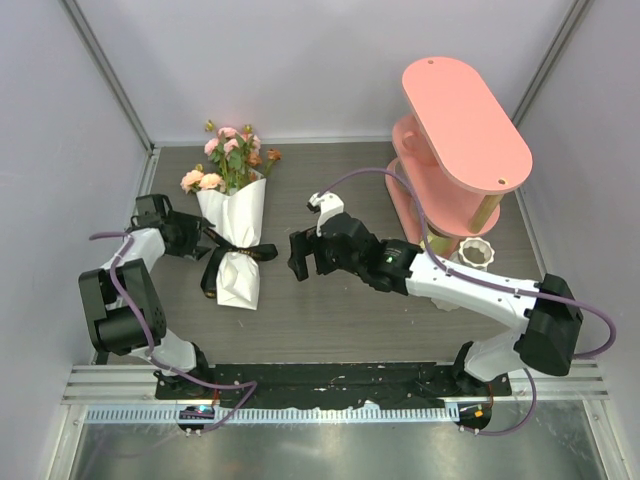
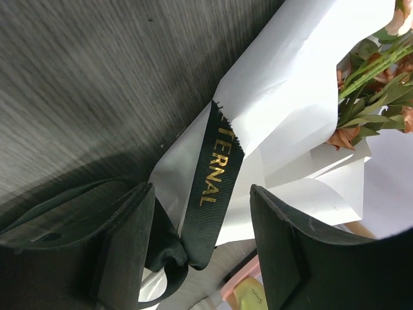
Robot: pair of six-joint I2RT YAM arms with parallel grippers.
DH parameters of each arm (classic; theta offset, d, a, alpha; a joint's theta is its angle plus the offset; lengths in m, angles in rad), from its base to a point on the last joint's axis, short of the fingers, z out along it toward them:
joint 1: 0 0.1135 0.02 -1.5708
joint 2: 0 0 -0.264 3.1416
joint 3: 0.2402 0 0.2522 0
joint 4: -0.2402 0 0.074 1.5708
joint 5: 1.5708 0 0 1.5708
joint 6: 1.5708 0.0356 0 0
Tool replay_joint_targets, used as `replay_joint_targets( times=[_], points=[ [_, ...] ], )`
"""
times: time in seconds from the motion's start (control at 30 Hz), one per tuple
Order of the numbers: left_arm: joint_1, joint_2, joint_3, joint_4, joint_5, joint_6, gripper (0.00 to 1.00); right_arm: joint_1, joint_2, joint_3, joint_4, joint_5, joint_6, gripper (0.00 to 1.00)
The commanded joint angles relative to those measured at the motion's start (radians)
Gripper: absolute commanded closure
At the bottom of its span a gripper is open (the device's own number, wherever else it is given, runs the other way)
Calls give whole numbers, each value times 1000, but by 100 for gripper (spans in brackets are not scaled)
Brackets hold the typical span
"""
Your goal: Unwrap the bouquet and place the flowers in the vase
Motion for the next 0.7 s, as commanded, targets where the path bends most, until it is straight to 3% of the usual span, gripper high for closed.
replay_joint_targets(
  times=[0.0,0.27,0.67],
  points=[
    [-16,-7,29,88,17,15,36,7,31,45,50,-6,12,0],
    [-23,5,1,99,3,29,44,30,120,121,44,-33,18,1],
    [-23,6,-14,93,-9,30,48,55,176,199,26,-22,24,1]
  ],
)
